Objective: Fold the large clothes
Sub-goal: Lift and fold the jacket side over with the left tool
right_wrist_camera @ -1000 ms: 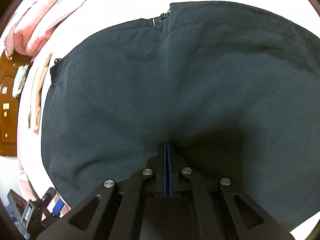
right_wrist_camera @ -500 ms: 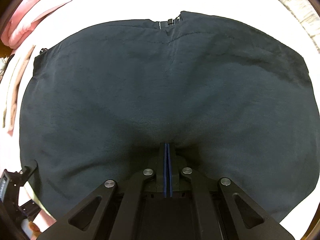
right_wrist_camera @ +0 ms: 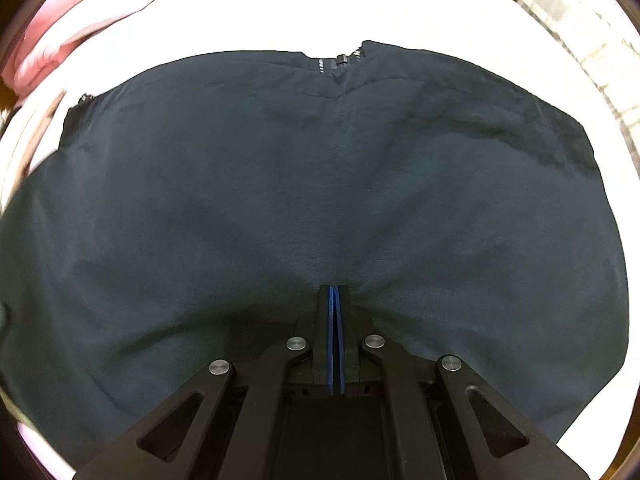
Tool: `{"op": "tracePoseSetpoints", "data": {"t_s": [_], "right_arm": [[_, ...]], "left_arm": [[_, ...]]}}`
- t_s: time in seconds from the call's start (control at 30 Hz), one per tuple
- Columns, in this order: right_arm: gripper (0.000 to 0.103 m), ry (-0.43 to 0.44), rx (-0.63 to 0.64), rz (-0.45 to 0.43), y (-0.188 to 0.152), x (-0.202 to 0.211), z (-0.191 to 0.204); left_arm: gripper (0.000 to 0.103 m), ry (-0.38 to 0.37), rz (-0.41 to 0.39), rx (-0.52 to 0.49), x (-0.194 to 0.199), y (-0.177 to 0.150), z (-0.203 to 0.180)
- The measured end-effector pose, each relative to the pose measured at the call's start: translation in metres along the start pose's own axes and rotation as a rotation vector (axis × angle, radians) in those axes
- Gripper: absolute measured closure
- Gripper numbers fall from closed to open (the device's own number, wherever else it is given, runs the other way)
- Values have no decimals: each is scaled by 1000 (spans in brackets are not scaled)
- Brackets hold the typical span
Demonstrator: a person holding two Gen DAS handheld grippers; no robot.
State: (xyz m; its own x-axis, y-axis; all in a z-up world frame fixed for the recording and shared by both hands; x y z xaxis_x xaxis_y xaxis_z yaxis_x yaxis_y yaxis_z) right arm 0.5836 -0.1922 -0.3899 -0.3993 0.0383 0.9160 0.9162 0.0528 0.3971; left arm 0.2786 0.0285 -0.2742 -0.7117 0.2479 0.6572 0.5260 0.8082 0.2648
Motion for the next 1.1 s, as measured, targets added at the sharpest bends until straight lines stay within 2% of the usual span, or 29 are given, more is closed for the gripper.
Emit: {"op": "tracePoseSetpoints", "data": {"t_s": [0.07, 0.17, 0.37, 0.47, 0.53, 0.67, 0.7, 0.73, 0.87, 1.0, 1.1], "right_arm": [[101, -11, 11, -7, -3, 3, 5], [101, -3, 7, -14, -8, 7, 8], [101, 86, 14, -33, -15, 17, 1], [100, 213, -28, -46, -20, 22, -16], [100, 331, -82, -48, -24, 23, -32], [100, 664, -264, -22, -37, 14, -75], [101, 777, -328, 8, -42, 7, -88], [101, 853, -376, 37, -47, 1, -98], [102, 1084, -515, 174, -63, -18, -125], [102, 1196, -473, 266, -75, -16, -131], [102, 1218, -458, 313, -81, -11, -133]], "left_arm": [[90, -60, -8, -33, 5, 0, -23], [93, -158, -22, -142, 19, -10, -59], [94, -302, -10, -305, 36, -49, -129], [94, -350, 3, -369, 41, -78, -164], [94, -373, 4, -423, 46, -102, -187], [94, -422, 71, -504, 50, -160, -226], [94, -418, 95, -548, 47, -182, -237], [94, -406, 119, -592, 44, -204, -246], [94, -316, 225, -686, 18, -272, -258], [94, -236, 218, -838, 10, -313, -269], [94, -202, 172, -952, 18, -327, -278]]}}
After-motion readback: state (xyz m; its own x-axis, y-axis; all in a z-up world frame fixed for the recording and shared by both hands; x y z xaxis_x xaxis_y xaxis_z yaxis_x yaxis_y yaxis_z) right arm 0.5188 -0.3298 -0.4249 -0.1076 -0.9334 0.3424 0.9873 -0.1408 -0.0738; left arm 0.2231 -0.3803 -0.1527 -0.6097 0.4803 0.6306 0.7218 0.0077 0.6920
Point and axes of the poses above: each gripper's, at about its wrist camera, not at the fingertips, and x roughly against the way its jaws point, z to its left, y to its top, the point moved 3 cm from there along -x, roughly the way its jaws point, and after that the axes turned 7 degrees about -z, right-handed, at the moved point
